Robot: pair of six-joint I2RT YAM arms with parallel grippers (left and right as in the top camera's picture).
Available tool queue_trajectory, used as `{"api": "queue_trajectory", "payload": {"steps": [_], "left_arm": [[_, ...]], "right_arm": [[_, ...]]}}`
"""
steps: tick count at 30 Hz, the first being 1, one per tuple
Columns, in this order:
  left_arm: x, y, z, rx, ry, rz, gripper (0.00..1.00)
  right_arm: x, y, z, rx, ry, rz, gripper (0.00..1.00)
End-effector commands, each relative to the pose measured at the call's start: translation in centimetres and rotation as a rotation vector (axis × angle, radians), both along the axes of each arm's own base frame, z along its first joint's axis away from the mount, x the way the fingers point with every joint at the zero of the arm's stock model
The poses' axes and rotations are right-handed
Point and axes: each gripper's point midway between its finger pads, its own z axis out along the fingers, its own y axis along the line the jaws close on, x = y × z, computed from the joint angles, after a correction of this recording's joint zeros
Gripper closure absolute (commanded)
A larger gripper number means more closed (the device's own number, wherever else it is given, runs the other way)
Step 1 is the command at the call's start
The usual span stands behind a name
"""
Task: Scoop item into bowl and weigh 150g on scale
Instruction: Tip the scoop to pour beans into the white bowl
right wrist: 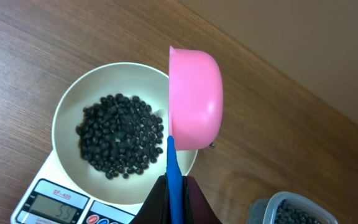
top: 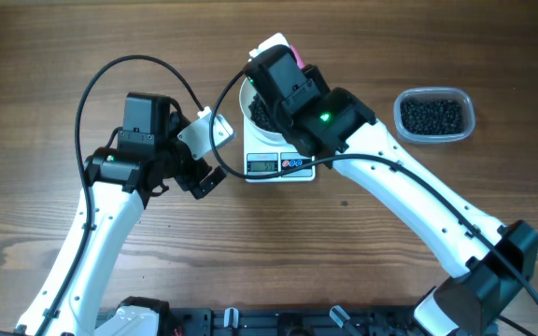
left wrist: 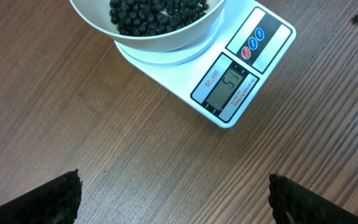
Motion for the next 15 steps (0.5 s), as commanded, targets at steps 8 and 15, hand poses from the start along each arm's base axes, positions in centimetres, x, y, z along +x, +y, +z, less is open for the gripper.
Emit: {"api": "queue_trajectory", "payload": {"steps": [8, 15], "left_arm": [[-0.3, -0.1, -0.3, -0.006, 0.006, -0.02, 0.0], [-0.3, -0.1, -0.3, -0.007, 0.006, -0.02, 0.0]], "right_arm": [[1.8, -3.1, 0.0, 0.287, 0.171, 0.014, 0.96], [2.2, -16.0, 0.8, 0.489, 0.26, -0.352, 0.96]]}}
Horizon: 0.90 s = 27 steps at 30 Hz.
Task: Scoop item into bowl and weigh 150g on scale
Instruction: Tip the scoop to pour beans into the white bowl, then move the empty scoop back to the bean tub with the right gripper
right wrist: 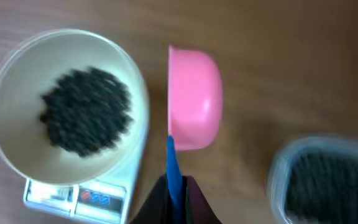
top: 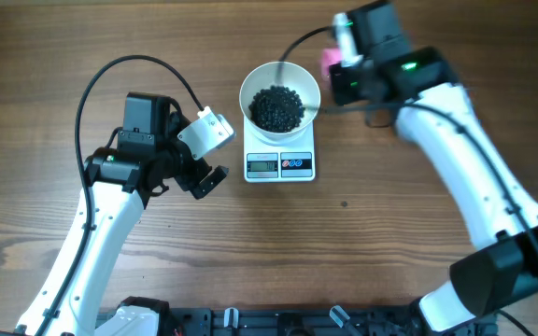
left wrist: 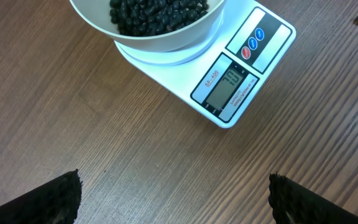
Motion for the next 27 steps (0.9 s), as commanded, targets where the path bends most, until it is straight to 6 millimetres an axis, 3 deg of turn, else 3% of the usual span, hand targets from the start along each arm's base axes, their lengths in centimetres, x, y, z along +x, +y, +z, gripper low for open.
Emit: {"api": "queue_trajectory", "payload": {"steps": [1, 4, 8, 12, 17, 22, 27], "left_arm": [[-0.3, -0.1, -0.3, -0.007, 0.006, -0.02, 0.0], [-0.3, -0.1, -0.3, -0.007, 0.006, -0.02, 0.0], [-0.3, -0.1, -0.3, -0.007, 0.006, -0.02, 0.0], [-0.3, -0.1, -0.3, -0.007, 0.006, -0.02, 0.0], [-0.3, -0.1, -0.3, -0.007, 0.006, -0.02, 0.0], [-0.3, -0.1, -0.3, -0.007, 0.006, -0.02, 0.0], [-0.3, -0.1, -0.3, -0.007, 0.006, -0.02, 0.0]], "right_arm": [[-0.6, -6.6, 4.0, 0.168, -0.025, -0.212, 0.96], [-1.5, -12.6, 4.7, 0.199, -0.019, -0.349, 0.96], [-2.4, -16.4, 3.9, 0.145, 0.011, -0.392, 0.96], [-1.7, -17.8, 2.6, 0.056, 0.021, -0.376, 0.96], [-0.9, -19.1, -1.6, -0.04, 0.125, -0.344, 0.96], [-1.4, -20.5, -5.5, -0.141, 0.254, -0.327, 0.96], [-1.5, -21.5, -7.5, -0.265, 0.313, -0.314, 0.96]]}}
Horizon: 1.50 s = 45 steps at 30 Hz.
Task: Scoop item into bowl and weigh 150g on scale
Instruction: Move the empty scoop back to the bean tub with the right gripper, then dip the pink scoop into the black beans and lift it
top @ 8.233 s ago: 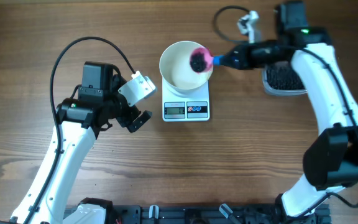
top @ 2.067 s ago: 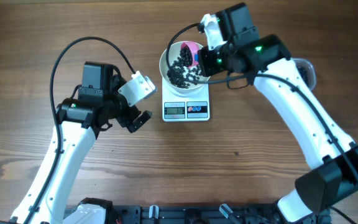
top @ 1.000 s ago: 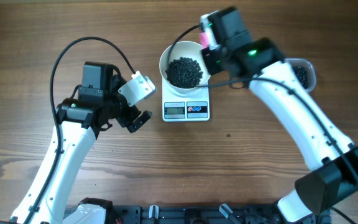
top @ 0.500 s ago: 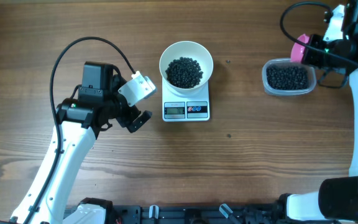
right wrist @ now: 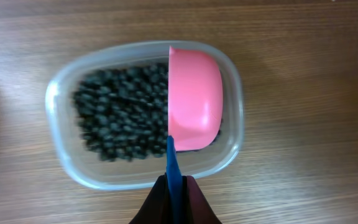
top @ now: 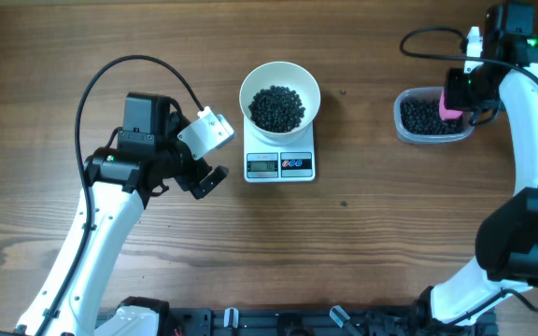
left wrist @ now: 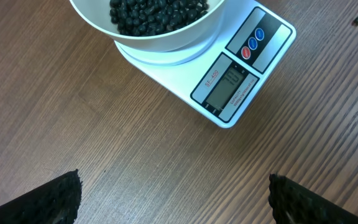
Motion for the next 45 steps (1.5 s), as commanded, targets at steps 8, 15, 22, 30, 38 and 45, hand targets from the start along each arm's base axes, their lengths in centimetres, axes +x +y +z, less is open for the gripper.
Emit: {"api": "queue_trajectory", "payload": {"steps": [8, 15, 22, 30, 38, 45], "left_arm": [[-0.3, -0.1, -0.3, -0.006, 0.006, -0.02, 0.0], [-0.3, -0.1, -0.3, -0.006, 0.006, -0.02, 0.0], [-0.3, -0.1, -0.3, -0.006, 0.006, -0.02, 0.0], [-0.3, -0.1, -0.3, -0.006, 0.006, -0.02, 0.0], [-0.3, -0.1, -0.3, -0.006, 0.006, -0.02, 0.0], [-0.3, -0.1, -0.3, -0.006, 0.006, -0.02, 0.0]], "right_arm": [[-0.3, 1.6, -3.0, -0.274, 0.178, 0.151, 0.96], [-2.5, 7.5, -4.8, 0.002, 0.255, 0.194, 0.96], [-2.0, 8.9, -4.7, 0.266, 0.21, 0.125, 0.96], [-1.1, 5.1, -3.8, 0.493, 0.125, -0.047, 0.96], [-0.6, 1.1, -3.3, 0.574, 0.043, -0.151, 0.96], [-0.2, 2.4, -4.9, 0.663, 0.069, -0.146, 0.96]]}}
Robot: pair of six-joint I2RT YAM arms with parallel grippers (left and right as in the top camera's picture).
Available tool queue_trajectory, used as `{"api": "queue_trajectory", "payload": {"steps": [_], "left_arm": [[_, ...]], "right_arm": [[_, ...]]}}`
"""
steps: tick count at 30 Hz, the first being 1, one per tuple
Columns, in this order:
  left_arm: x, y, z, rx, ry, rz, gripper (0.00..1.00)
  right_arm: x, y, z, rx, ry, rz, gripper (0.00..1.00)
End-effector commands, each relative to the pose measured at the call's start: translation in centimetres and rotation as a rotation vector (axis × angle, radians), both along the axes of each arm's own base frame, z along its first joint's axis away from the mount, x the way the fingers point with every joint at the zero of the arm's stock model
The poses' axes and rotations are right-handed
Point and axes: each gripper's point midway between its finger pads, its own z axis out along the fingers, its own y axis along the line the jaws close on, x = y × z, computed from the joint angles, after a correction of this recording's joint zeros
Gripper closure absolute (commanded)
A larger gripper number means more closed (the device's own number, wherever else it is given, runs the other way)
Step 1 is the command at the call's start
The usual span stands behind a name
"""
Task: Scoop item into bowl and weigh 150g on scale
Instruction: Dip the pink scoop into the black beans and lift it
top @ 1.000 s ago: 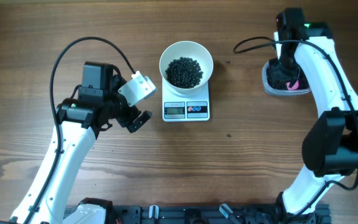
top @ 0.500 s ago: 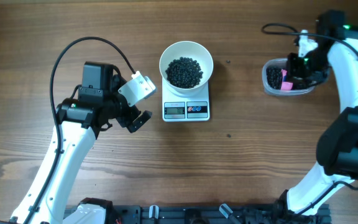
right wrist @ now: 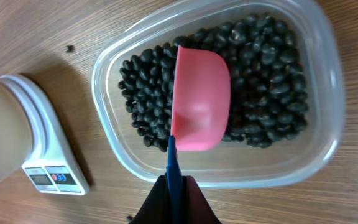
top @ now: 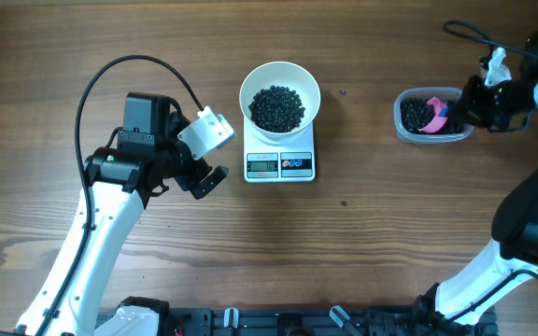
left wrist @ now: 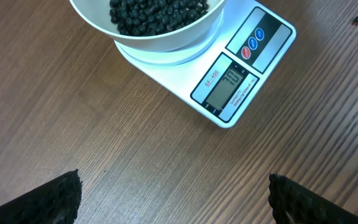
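Note:
A white bowl (top: 279,96) partly filled with black beans rests on the white scale (top: 279,165); the scale's display (left wrist: 230,83) is lit, its digits unreadable. My right gripper (right wrist: 174,185) is shut on the blue handle of a pink scoop (right wrist: 201,99). The scoop's cup is down in the clear tub of black beans (right wrist: 263,74) at the table's right (top: 431,116), its rounded back facing the camera. My left gripper (left wrist: 174,196) hovers open over bare wood, just in front of the scale and left of it, with nothing between its fingers.
A stray bean (left wrist: 357,20) lies on the wood beyond the scale, and another (right wrist: 70,48) near the tub. The wooden table (top: 362,243) stretches out in front of the scale. Black cables loop over the left arm and behind the right arm.
The right gripper has turned at the tub: the pink scoop, then held upright over the beans, now lies tipped down among them. The left arm, bowl and scale have not moved.
The right gripper first held the scoop tipped over the bowl on the scale, beans lying in the bowl. It then stood just right of the bowl, later over the tub at the right, and now the scoop is in the tub's beans. The left gripper stayed open throughout.

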Motion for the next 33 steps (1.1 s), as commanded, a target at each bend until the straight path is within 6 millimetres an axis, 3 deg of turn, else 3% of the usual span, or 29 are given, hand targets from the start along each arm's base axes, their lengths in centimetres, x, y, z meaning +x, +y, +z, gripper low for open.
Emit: {"api": "queue_trajectory", "payload": {"steps": [1, 5, 13, 19, 27, 33], "left_arm": [[-0.3, -0.1, -0.3, -0.006, 0.006, -0.02, 0.0], [-0.3, -0.1, -0.3, -0.006, 0.006, -0.02, 0.0], [-0.3, -0.1, -0.3, -0.006, 0.006, -0.02, 0.0], [-0.3, -0.1, -0.3, -0.006, 0.006, -0.02, 0.0], [-0.3, -0.1, -0.3, -0.006, 0.006, -0.02, 0.0], [-0.3, -0.1, -0.3, -0.006, 0.006, -0.02, 0.0]], "right_arm": [[0.5, 1.8, -1.6, 0.108, 0.015, 0.012, 0.96], [0.0, 2.9, -1.9, 0.128, 0.04, 0.03, 0.96], [-1.9, 3.1, -1.8, 0.149, 0.098, 0.065, 0.96], [-2.1, 0.8, -1.7, 0.158, 0.087, 0.0, 0.96], [-2.0, -3.4, 0.0, 0.286, -0.065, -0.086, 0.96], [-1.8, -3.9, 1.7, 0.383, -0.171, -0.084, 0.96]]}}
